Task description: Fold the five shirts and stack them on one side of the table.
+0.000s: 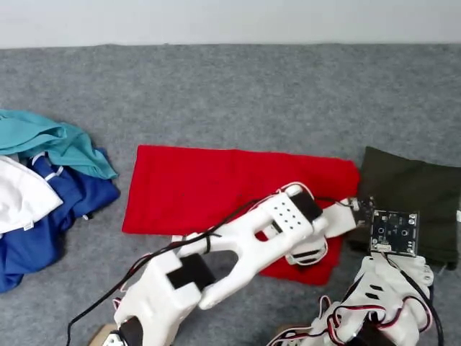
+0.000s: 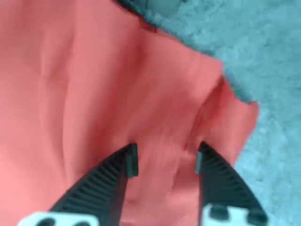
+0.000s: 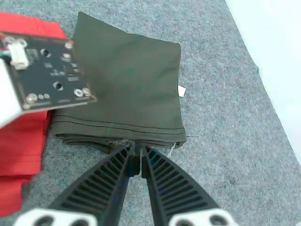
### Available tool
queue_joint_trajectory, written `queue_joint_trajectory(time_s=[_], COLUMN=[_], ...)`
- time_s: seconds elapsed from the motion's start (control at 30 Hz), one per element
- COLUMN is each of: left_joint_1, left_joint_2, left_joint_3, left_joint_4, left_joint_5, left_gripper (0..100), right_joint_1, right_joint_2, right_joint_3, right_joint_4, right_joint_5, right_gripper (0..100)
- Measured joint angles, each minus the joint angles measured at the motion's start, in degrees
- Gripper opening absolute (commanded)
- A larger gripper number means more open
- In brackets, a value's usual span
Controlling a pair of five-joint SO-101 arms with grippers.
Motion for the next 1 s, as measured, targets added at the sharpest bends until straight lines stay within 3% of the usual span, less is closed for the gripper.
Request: queue_joint_trajectory(time_s=[0.23, 1.0], left_joint_1=[-0.6, 6.4], left_joint_2=[3.3, -5.9], left_joint_3=[-6.1, -6.7], left_joint_4=[2.1, 9.9], left_joint_5=[-0.1, -0.4], left_gripper=[7, 2], right_joint_1=[0.0, 0.0], right_joint_2=[0.0, 0.0], right_joint_3=[0.0, 0.0], right_joint_4=[0.0, 0.0], right_joint_5=[0.0, 0.0], right_gripper=[1.3, 1.3])
